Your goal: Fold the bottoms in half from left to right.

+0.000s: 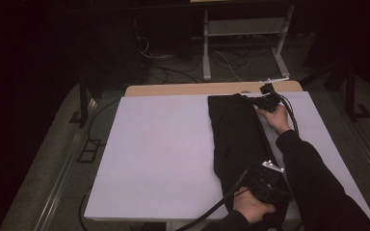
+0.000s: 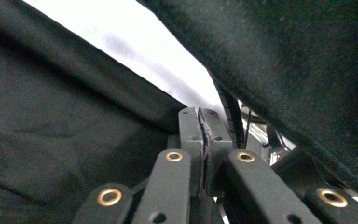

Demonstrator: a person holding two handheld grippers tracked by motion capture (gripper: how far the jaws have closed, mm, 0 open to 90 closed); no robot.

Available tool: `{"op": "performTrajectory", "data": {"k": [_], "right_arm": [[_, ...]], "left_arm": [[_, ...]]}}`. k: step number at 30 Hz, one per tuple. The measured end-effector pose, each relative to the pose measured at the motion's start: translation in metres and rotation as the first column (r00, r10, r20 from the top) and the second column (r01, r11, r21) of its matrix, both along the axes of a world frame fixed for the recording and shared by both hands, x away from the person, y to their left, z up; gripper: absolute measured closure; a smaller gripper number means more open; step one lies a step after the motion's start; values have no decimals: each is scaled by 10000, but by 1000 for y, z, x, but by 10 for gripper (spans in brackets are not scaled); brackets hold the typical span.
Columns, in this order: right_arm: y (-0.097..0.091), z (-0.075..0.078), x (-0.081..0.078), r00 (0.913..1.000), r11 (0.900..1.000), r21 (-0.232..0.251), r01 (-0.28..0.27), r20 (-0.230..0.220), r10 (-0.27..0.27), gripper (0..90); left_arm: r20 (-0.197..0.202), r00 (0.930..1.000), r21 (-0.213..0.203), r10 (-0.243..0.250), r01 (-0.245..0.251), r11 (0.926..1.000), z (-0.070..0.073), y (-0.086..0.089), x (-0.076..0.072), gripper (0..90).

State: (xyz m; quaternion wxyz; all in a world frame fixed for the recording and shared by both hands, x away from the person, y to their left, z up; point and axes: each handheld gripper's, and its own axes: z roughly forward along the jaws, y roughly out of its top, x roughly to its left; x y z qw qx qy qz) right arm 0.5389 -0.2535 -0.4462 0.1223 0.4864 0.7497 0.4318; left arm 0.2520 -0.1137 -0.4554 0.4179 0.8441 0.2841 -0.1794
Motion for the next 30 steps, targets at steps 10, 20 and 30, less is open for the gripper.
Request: {"op": "performTrajectory", "data": {"k": [10, 20, 30], "right_arm": [[-5, 8, -5, 9998, 9998, -118, 181, -65, -182, 582], [-8, 29, -13, 9999, 9987, 485, -149, 57, 147, 226], [-10, 37, -21, 9995, 9979, 581, -299, -95, 305, 40]], "left_arm": [[982, 9952, -111, -29, 40, 9999, 14, 14, -6, 496], [2245, 9730, -63, 535, -535, 9985, 29, 48, 7, 282], [2839, 9518, -635, 1163, -1023, 9927, 40, 79, 25, 99]]}}
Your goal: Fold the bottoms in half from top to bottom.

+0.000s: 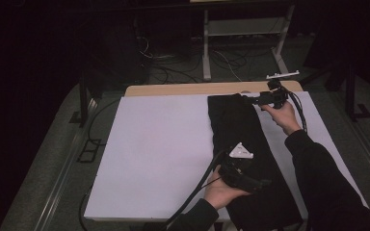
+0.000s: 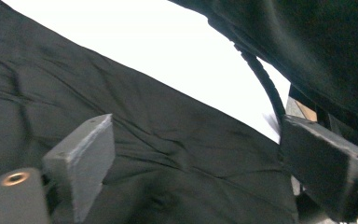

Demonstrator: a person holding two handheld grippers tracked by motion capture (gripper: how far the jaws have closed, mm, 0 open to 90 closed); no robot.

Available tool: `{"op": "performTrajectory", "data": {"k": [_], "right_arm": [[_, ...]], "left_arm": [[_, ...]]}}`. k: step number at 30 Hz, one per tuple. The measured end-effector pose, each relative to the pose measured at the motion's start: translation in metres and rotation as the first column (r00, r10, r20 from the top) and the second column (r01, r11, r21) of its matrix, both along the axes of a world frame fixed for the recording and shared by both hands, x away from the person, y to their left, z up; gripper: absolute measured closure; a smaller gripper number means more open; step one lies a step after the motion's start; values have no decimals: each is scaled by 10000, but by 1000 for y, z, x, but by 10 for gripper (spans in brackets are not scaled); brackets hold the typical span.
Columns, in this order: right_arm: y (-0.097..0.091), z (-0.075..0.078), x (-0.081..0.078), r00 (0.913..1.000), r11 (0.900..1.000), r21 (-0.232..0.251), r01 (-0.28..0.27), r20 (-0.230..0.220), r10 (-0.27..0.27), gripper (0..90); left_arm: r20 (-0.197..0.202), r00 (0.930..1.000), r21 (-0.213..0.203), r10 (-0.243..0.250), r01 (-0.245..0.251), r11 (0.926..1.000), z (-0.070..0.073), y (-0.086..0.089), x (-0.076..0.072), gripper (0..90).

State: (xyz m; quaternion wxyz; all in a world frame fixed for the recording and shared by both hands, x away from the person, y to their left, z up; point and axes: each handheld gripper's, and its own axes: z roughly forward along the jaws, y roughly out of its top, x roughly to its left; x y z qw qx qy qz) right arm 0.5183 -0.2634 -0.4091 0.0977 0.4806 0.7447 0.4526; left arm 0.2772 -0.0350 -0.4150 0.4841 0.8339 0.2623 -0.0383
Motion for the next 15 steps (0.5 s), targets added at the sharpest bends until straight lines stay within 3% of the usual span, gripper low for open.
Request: {"op": "performTrajectory", "data": {"k": [6, 15], "right_arm": [[-3, 1, -4, 10000, 10000, -82, -45, -37, 44, 3], [-11, 1, -14, 9997, 10000, 16, -61, -232, 61, 1]], "left_arm": [[301, 9992, 32, 269, -270, 9996, 6, 13, 10, 17], [814, 9962, 174, 295, -310, 9994, 11, 23, 19, 0]]}}
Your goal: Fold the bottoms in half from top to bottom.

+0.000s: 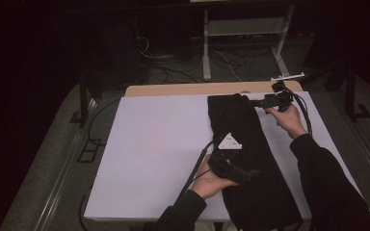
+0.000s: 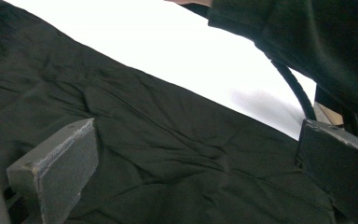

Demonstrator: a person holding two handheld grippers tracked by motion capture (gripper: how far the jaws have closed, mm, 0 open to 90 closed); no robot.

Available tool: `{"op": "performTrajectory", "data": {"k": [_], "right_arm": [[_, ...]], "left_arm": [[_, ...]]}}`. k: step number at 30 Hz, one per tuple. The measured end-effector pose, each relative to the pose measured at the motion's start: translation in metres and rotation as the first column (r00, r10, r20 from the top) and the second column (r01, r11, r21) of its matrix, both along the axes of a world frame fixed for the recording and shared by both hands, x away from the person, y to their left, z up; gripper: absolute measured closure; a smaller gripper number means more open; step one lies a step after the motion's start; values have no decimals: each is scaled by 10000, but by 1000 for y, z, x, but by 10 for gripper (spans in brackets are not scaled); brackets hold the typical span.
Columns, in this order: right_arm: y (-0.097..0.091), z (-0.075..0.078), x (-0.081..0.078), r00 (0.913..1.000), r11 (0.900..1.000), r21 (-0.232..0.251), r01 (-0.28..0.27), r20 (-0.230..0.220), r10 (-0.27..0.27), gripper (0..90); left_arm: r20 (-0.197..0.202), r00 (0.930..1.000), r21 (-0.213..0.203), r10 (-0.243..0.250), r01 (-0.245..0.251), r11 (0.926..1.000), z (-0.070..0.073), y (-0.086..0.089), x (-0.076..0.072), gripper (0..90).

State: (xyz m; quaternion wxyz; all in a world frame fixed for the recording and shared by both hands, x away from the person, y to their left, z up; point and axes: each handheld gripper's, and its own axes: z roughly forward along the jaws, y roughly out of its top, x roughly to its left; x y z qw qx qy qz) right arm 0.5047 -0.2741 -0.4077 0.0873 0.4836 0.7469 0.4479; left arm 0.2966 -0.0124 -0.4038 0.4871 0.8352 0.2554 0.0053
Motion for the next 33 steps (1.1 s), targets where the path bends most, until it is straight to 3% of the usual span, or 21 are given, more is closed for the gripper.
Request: {"op": "performTrajectory", "data": {"k": [6, 11, 23, 33], "right_arm": [[-3, 3, -6, 10000, 10000, 10, 49, -10, -49, 0], [0, 4, -10, 9999, 9990, -433, -76, -89, 73, 1], [6, 1, -13, 9993, 9991, -263, -342, -168, 338, 1], [7, 1, -18, 9989, 9989, -153, -454, -156, 452, 1]], "left_arm": [[227, 9995, 101, 202, -204, 9997, 5, 10, 9, 0], [418, 9982, 134, 440, -446, 9989, 8, 20, 16, 0], [760, 9922, 185, 984, -1001, 9948, 12, 50, 40, 0], [936, 9878, 255, 1246, -1274, 9915, 18, 62, 59, 0]]}}
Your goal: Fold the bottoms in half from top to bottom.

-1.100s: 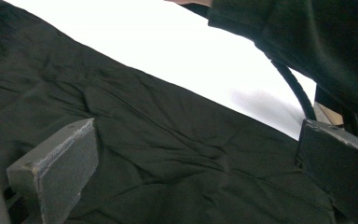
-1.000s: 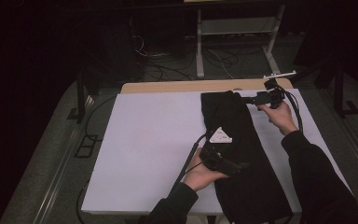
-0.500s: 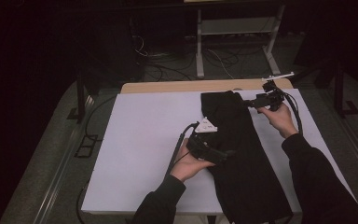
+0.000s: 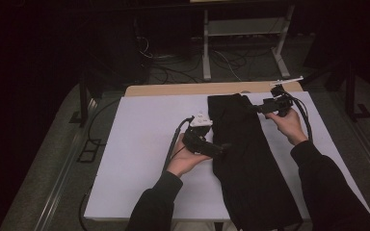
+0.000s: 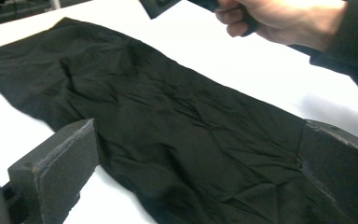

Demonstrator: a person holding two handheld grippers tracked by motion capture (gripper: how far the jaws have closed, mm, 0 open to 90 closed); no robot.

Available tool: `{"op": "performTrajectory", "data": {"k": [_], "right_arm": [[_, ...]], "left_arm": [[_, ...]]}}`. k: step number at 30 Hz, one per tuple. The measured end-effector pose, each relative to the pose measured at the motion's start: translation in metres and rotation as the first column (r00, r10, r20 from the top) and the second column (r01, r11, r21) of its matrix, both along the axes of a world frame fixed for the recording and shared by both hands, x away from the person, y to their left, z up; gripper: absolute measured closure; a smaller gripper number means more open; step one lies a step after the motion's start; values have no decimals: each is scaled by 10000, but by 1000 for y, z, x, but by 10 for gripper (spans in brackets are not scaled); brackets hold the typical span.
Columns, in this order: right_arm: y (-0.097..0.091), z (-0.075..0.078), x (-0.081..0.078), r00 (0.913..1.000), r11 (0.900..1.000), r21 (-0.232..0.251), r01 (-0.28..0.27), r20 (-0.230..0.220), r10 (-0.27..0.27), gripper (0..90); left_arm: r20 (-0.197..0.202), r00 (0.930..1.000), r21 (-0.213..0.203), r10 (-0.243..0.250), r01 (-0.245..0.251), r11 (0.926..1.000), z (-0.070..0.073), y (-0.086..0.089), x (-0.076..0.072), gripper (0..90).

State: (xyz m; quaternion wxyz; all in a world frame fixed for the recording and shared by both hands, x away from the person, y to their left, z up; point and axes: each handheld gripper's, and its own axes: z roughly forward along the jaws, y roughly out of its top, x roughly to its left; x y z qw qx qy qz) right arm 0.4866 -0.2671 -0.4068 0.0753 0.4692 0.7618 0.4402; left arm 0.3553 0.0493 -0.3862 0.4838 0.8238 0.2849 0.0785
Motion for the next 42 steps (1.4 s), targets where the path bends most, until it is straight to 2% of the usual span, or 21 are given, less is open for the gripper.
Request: {"op": "performTrajectory", "data": {"k": [3, 12, 19, 23, 28, 37, 42], "right_arm": [[-1, 1, -2, 10000, 9999, 157, 4, 62, -5, 1], [-4, -1, -7, 9999, 9997, 236, -76, 111, 73, 1], [-7, -1, -9, 9999, 9997, 255, -67, 155, 63, 1], [-7, 2, -10, 9996, 10000, 96, -3, 288, 0, 1], [-6, 7, -9, 9989, 9999, 151, 26, 467, -33, 2], [-6, 20, 2, 9993, 9999, -109, 9, 384, -5, 1], [-6, 26, 7, 9992, 9997, -254, 26, 395, -16, 1]], "left_arm": [[138, 9999, 156, 88, -90, 9998, -2, 2, 7, 0], [50, 9999, 366, -122, 121, 9993, -5, -1, 25, 0], [45, 10000, 300, 32, -33, 9995, -1, 2, 41, 0], [-5, 9999, 248, 131, -131, 9996, 2, 5, 50, 0], [-17, 9992, 243, 388, -387, 9990, 4, 9, 62, 0], [-251, 9953, 463, 939, -927, 9946, 4, 14, 84, 0], [-229, 9932, 424, 1141, -1131, 9927, 7, 15, 97, 0]]}}
